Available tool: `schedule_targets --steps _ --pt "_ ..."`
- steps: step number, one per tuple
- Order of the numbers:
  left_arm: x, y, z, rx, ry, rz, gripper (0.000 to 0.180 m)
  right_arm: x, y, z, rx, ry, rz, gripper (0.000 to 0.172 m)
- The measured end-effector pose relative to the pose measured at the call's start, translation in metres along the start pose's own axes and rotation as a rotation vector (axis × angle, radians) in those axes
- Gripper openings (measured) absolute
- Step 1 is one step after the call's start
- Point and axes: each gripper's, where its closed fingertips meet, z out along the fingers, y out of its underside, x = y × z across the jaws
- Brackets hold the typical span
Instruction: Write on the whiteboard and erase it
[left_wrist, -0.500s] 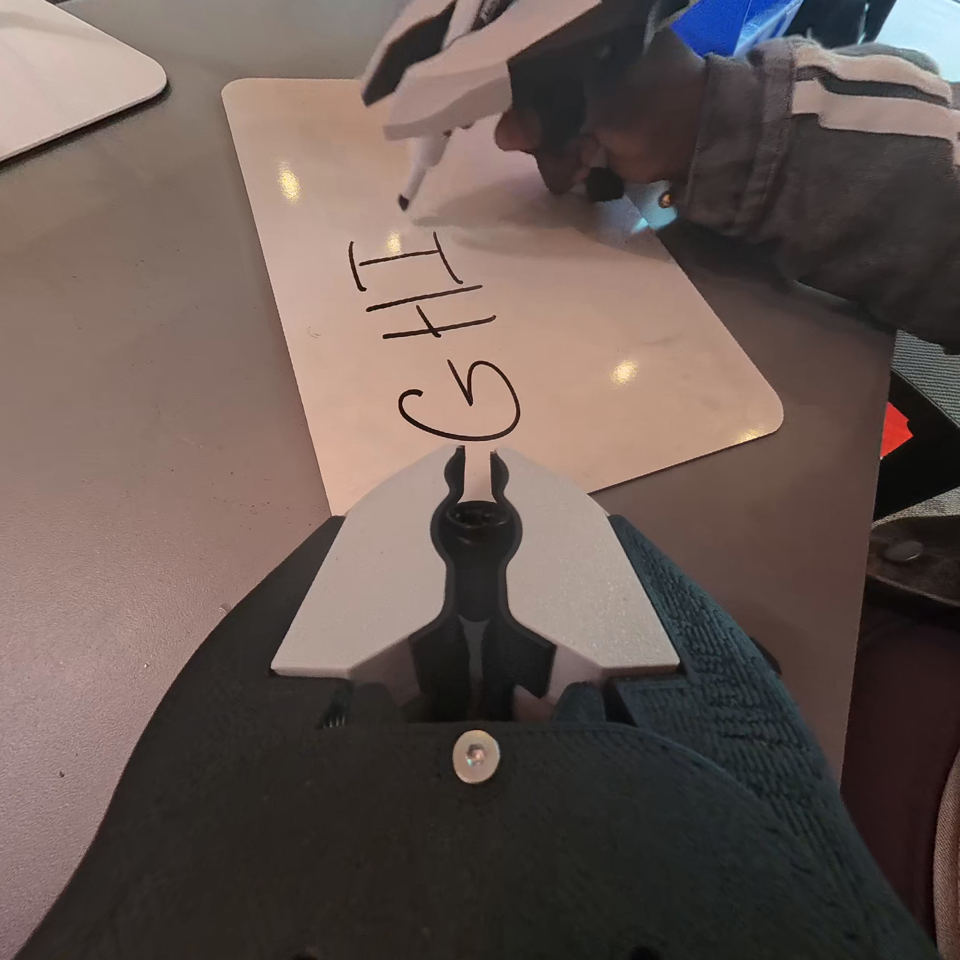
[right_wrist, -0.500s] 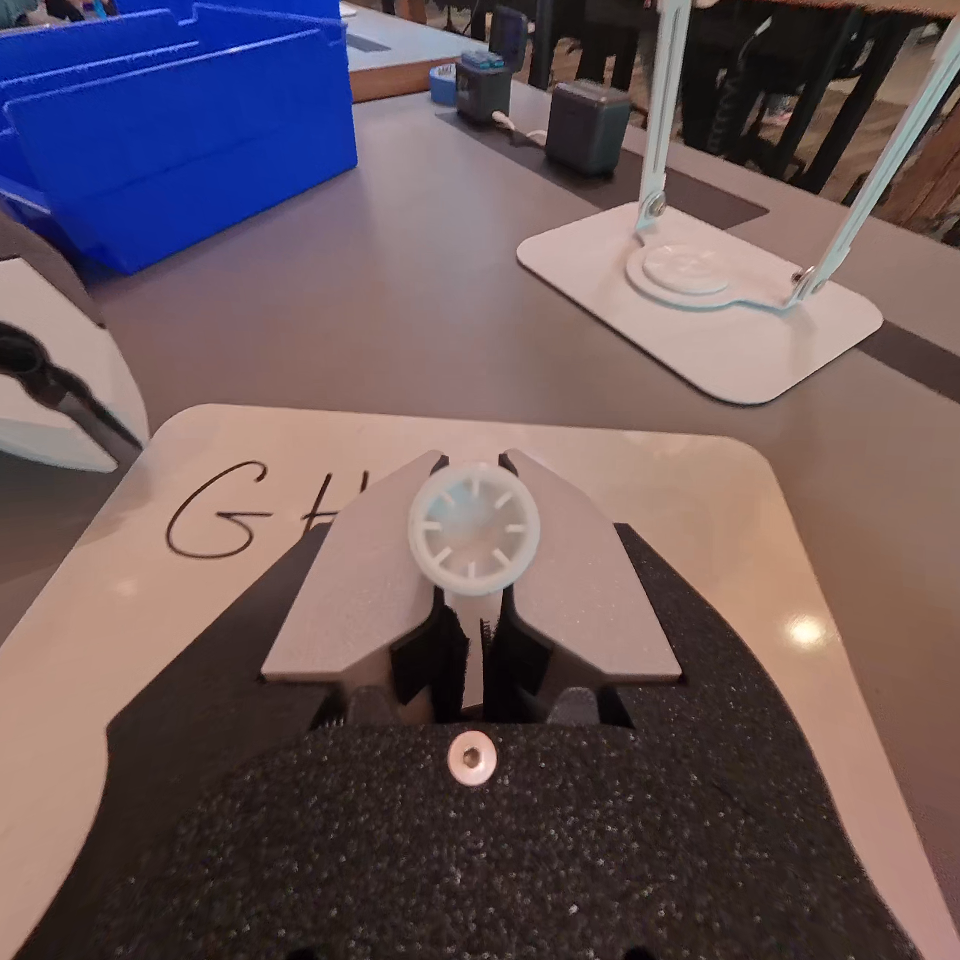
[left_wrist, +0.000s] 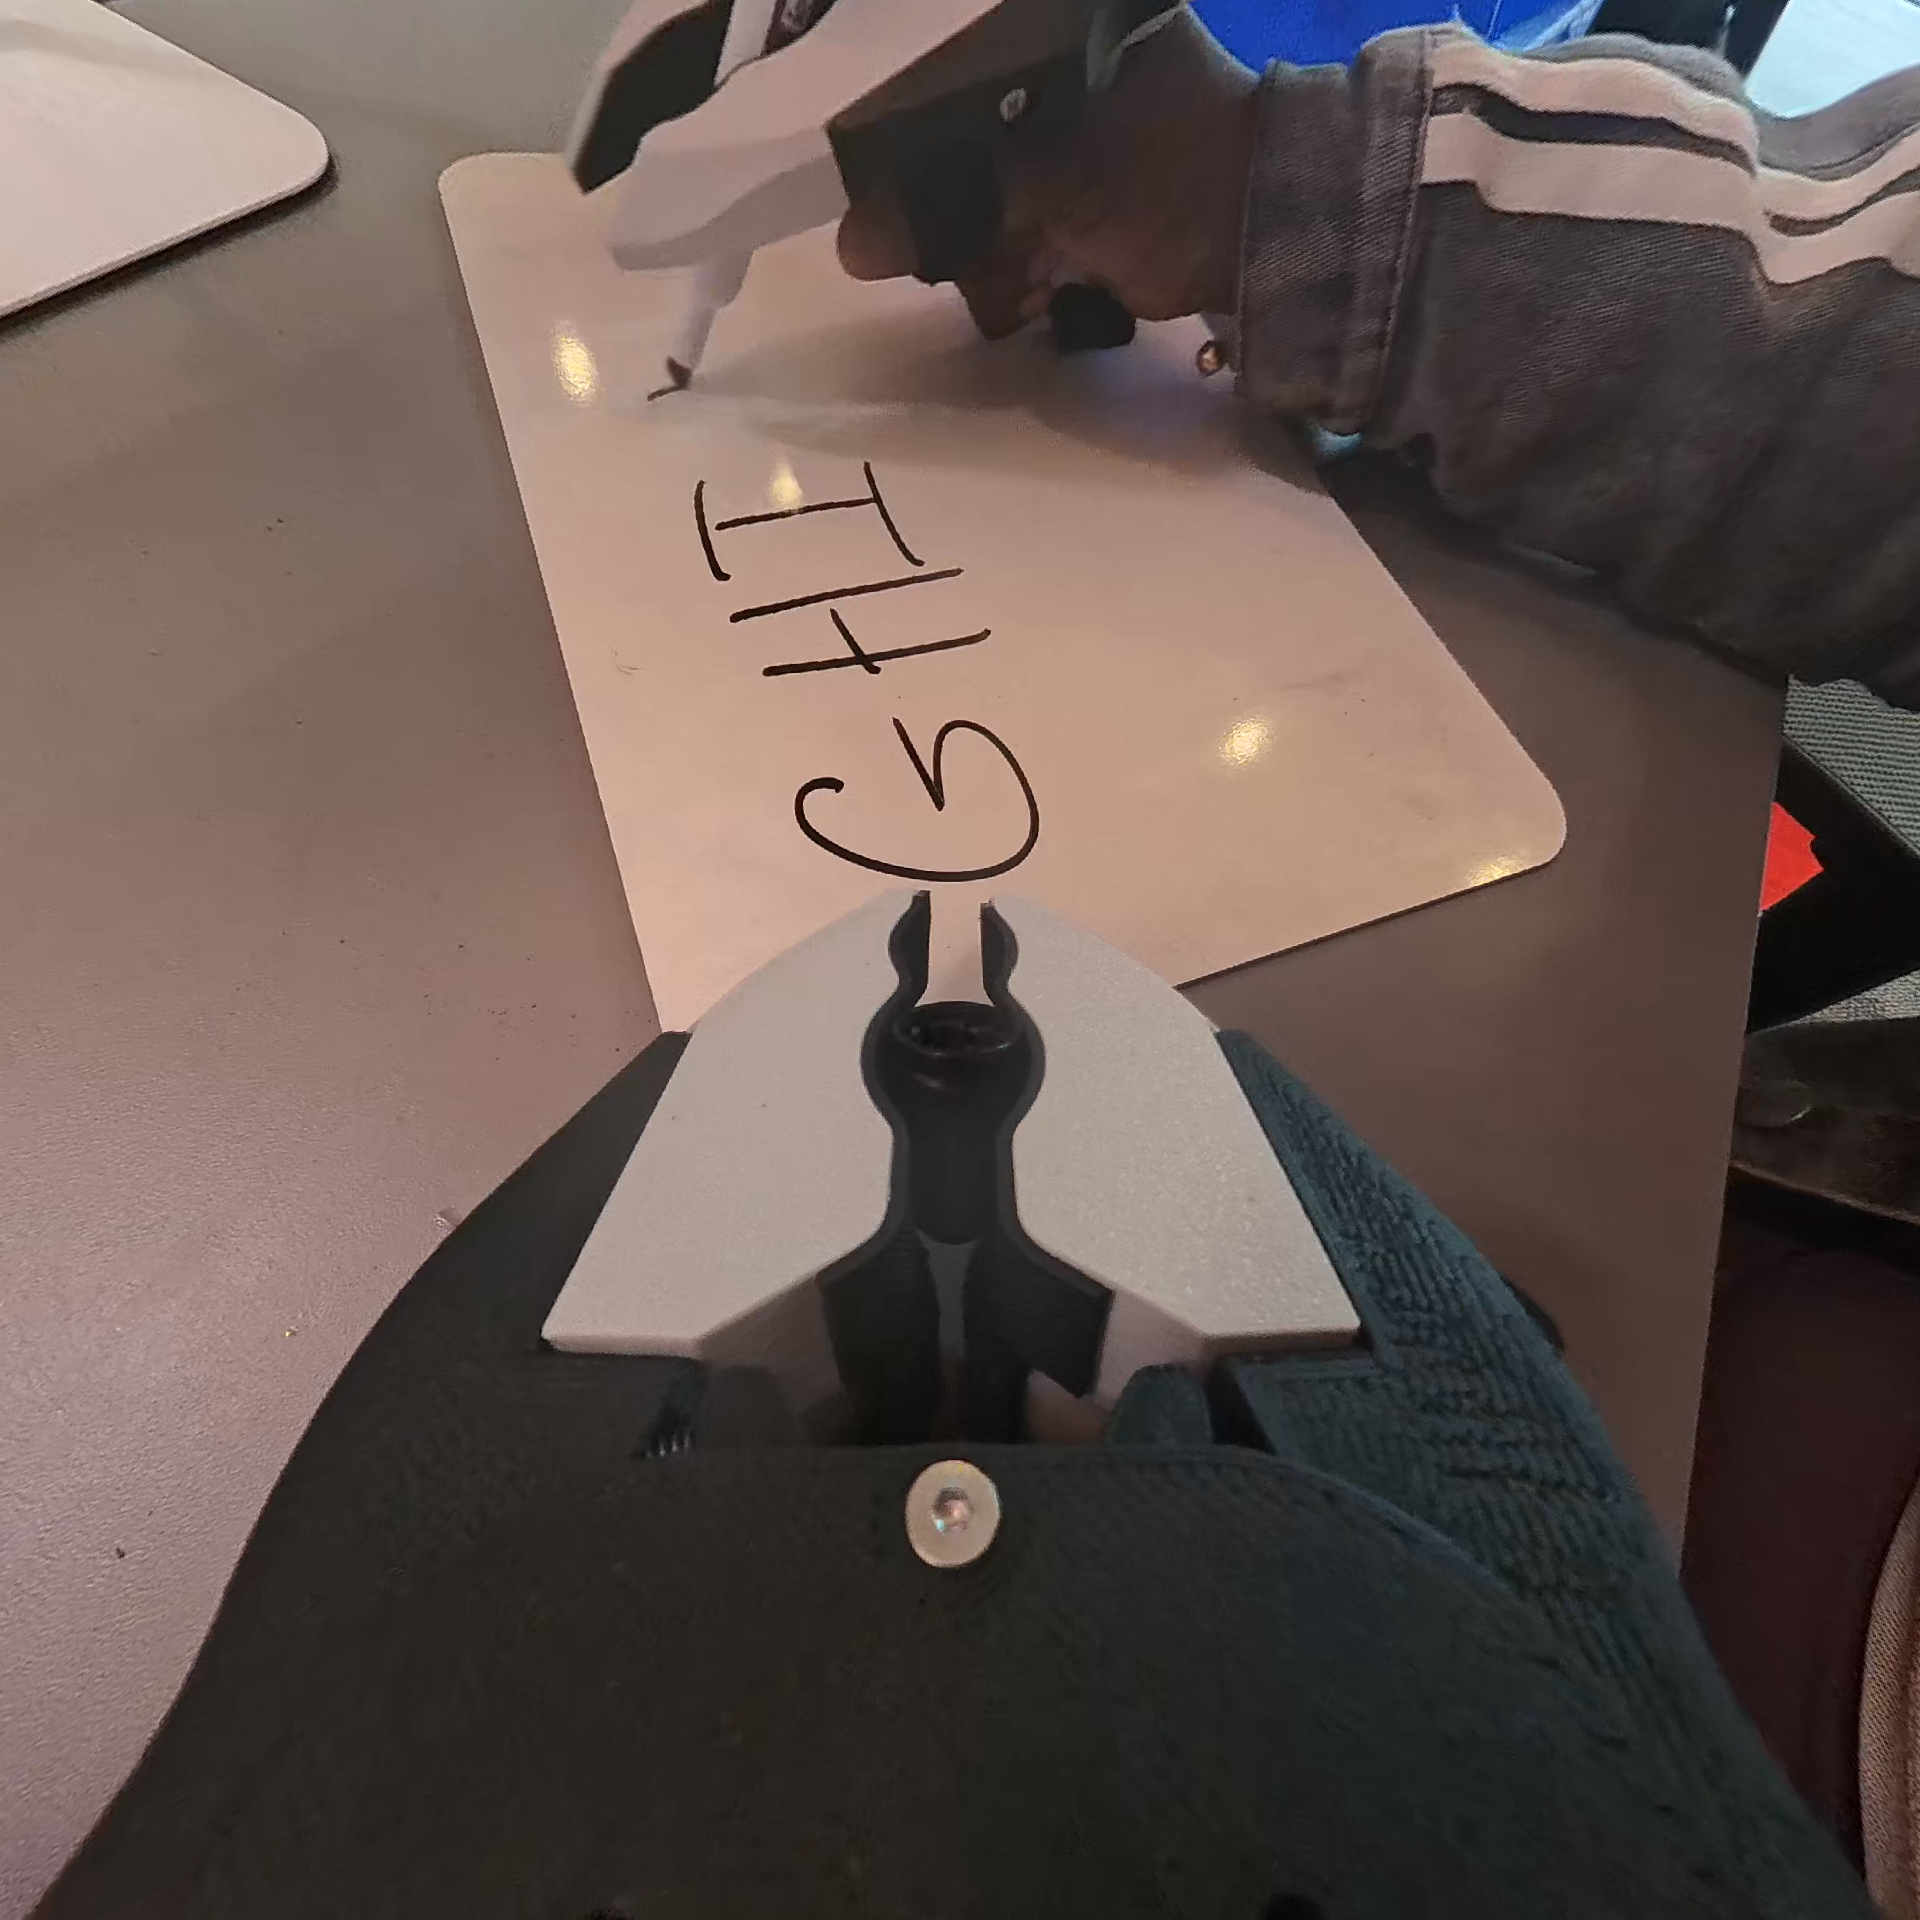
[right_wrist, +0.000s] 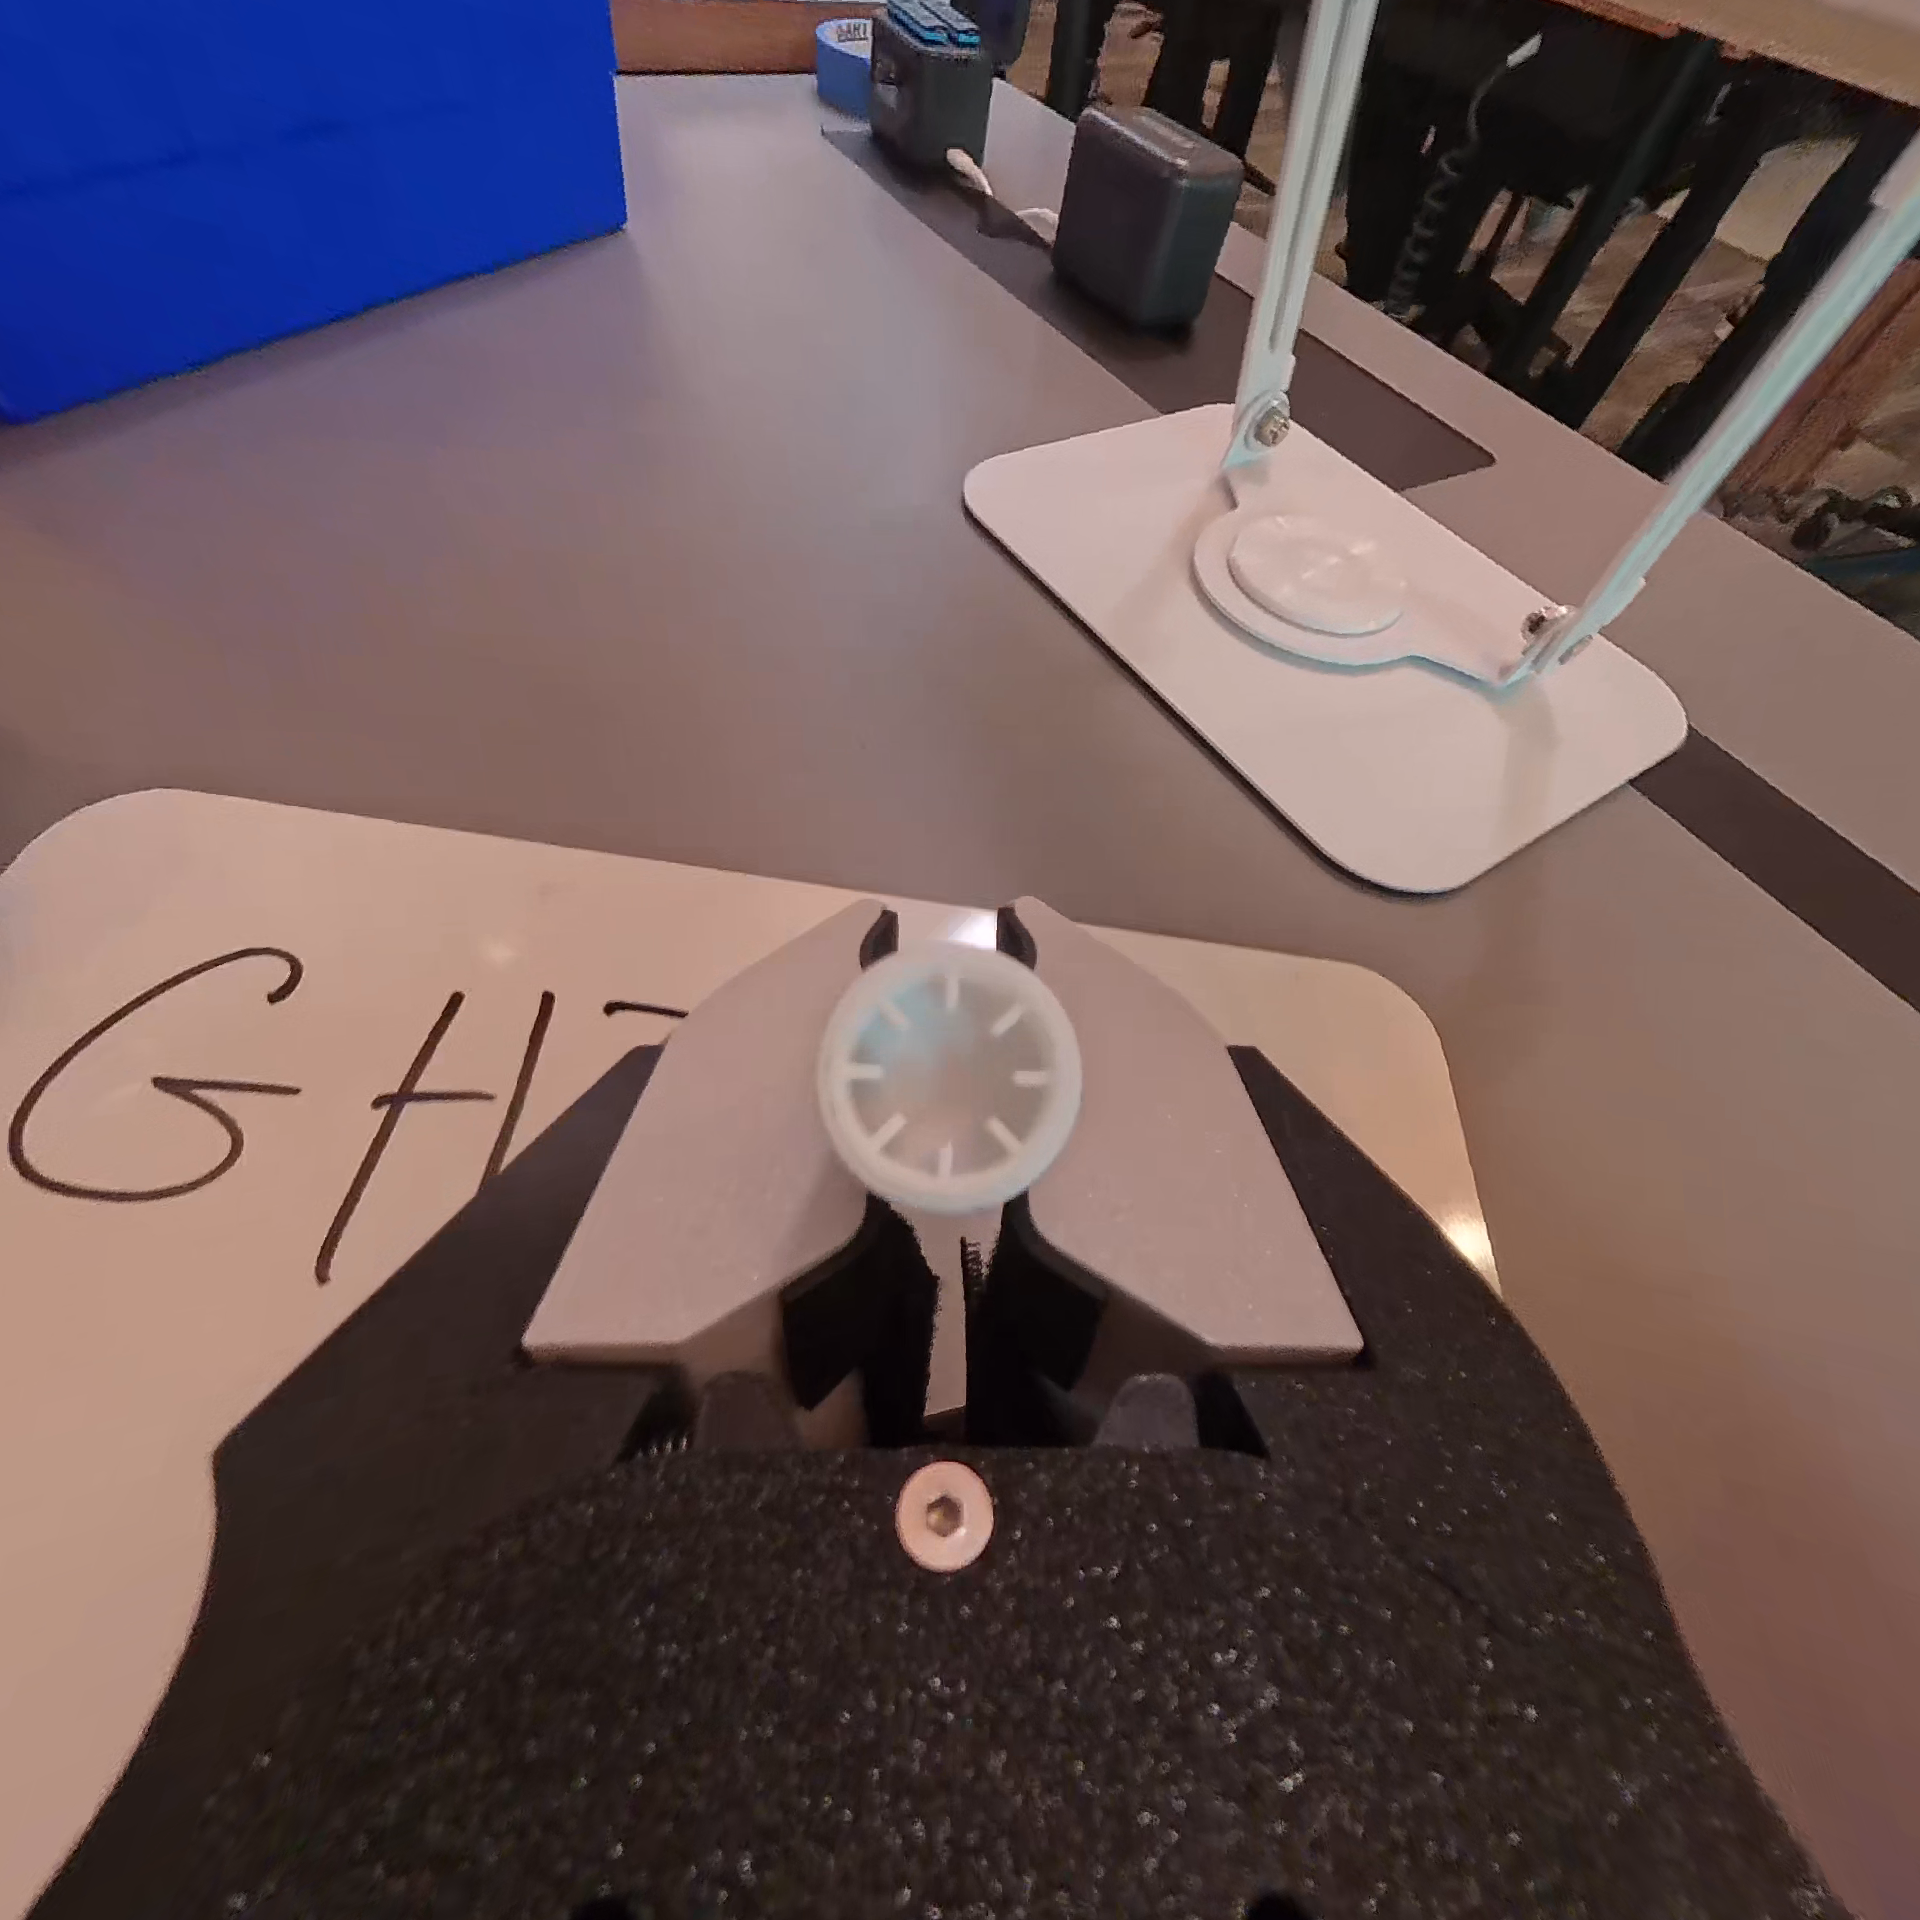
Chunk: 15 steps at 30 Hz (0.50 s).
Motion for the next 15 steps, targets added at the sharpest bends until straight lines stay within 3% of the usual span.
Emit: schedule_targets --steps 7,15 --pt "0.001 0.0 0.0 0.0 -0.001 0.01 0.009 -0.005 0.017 -0.036 -0.006 0.014 0.028 0.018" --pt "0.001 0.0 0.0 0.001 -0.002 0.011 0.009 -0.015 -0.006 -0.021 0.09 -0.034 0.068 0.018"
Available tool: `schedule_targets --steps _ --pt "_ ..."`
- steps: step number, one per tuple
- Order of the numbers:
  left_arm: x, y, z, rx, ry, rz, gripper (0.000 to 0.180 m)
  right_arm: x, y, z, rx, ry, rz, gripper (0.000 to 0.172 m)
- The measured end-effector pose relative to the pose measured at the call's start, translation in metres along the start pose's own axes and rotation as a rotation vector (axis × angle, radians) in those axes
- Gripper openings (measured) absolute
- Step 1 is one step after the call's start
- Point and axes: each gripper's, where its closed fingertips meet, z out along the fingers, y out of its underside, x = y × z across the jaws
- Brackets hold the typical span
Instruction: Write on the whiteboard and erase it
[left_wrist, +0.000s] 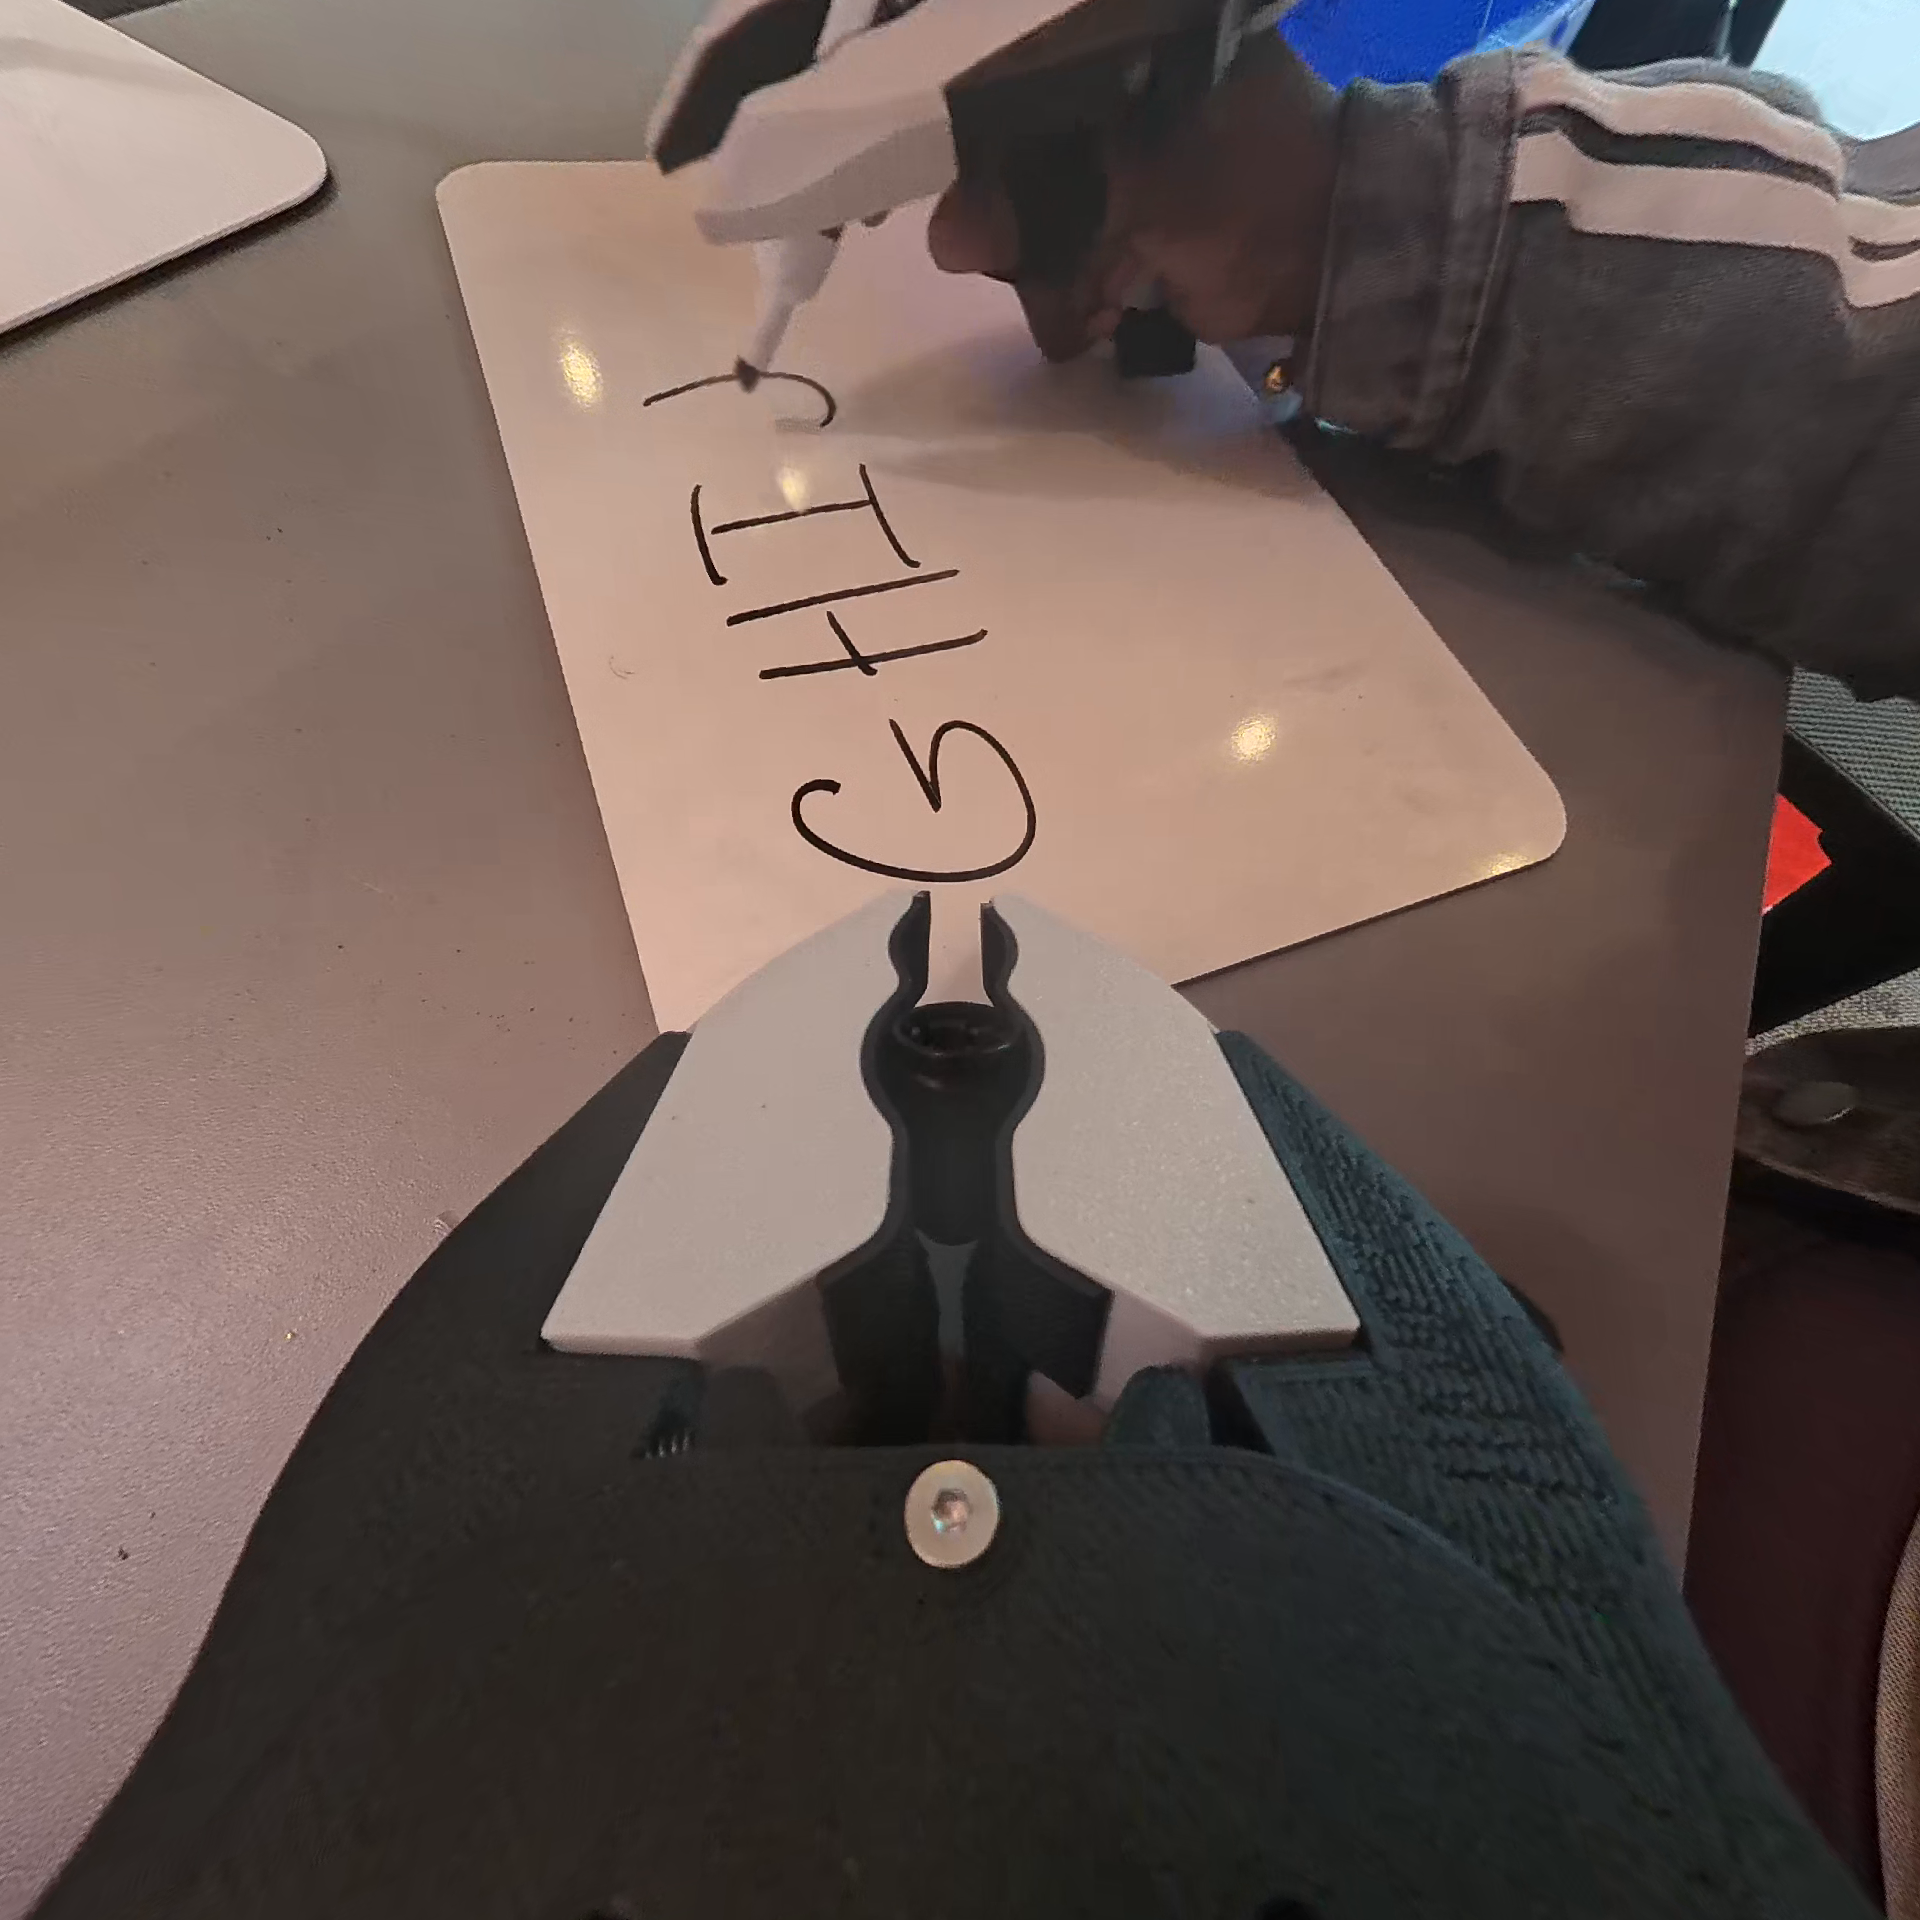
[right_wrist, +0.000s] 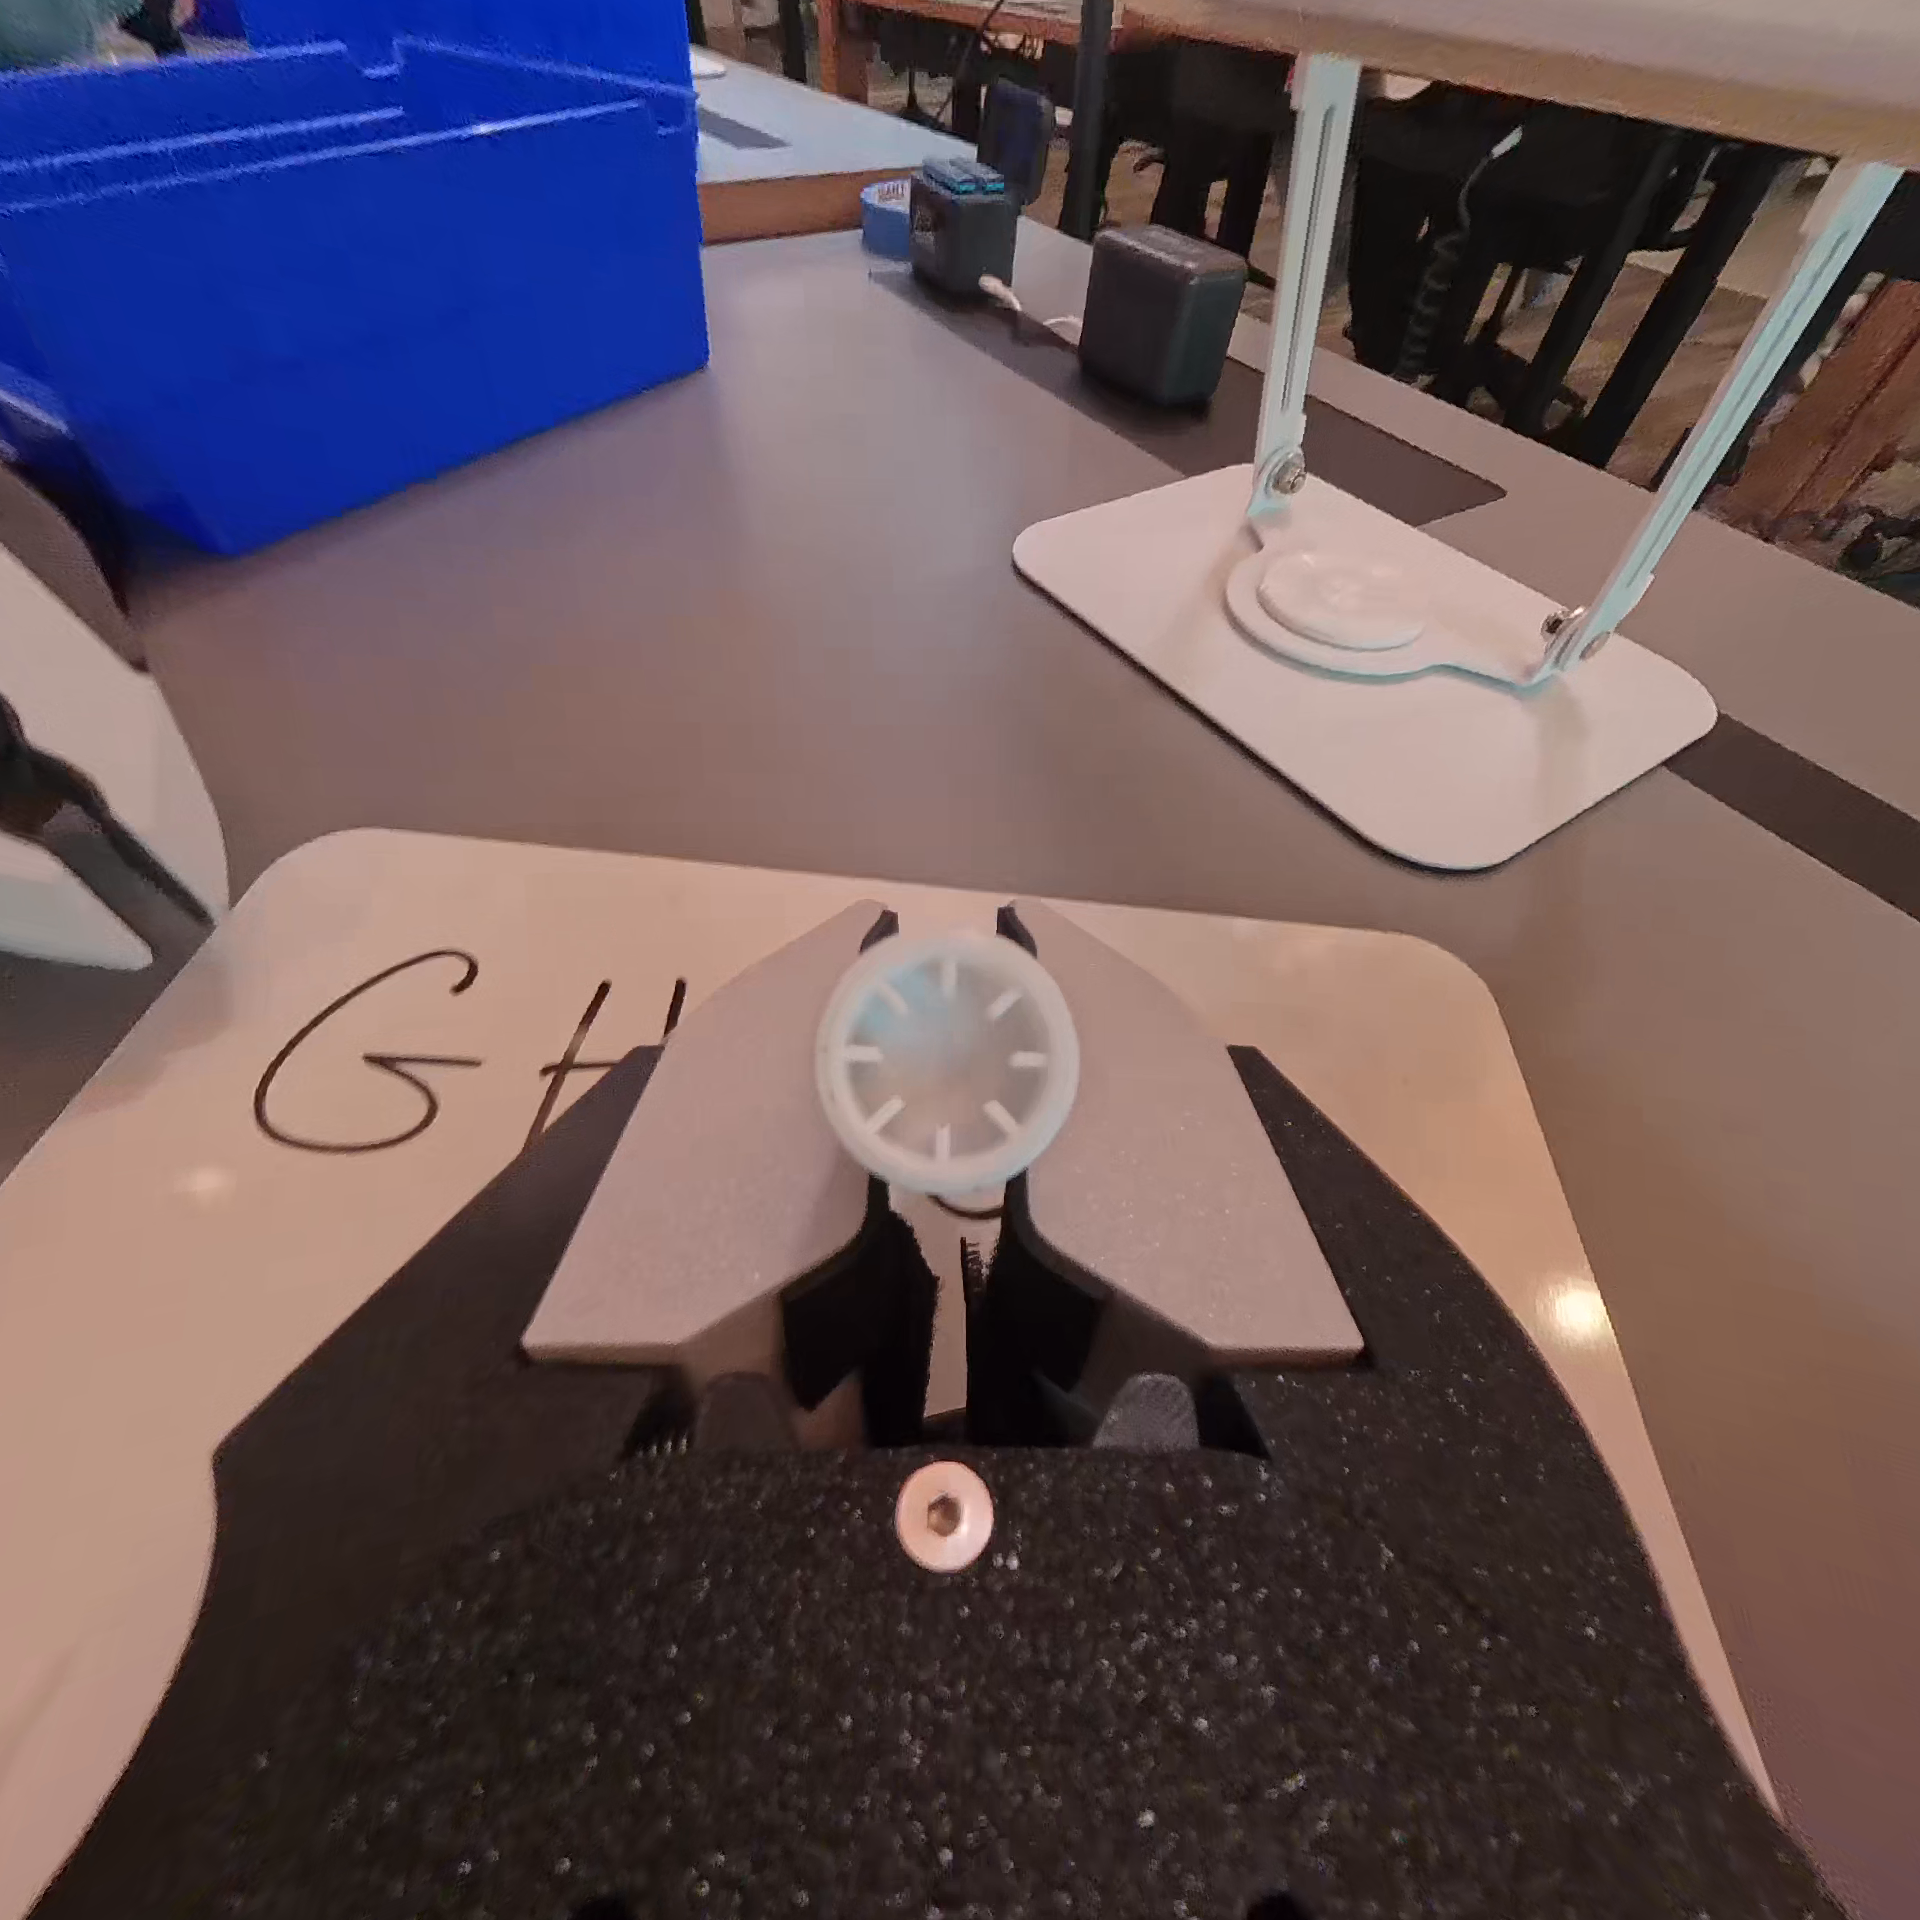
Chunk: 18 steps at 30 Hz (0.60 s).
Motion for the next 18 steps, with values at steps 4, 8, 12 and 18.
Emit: schedule_targets --steps 4,8,12,18 --pt "-0.001 0.0 0.0 -0.002 0.002 -0.007 0.009 -0.004 -0.004 0.02 -0.021 -0.049 -0.02 0.018" --pt "0.0 0.0 0.0 -0.002 0.004 -0.008 0.009 -0.013 0.0 0.032 -0.076 -0.093 -0.056 0.019" --pt "0.0 0.0 0.0 -0.003 0.005 -0.005 0.01 0.013 0.003 0.03 -0.09 -0.016 -0.036 0.019" --pt "0.0 0.0 0.001 -0.005 0.007 -0.012 0.009 0.043 -0.003 0.026 -0.031 0.023 0.004 0.018"
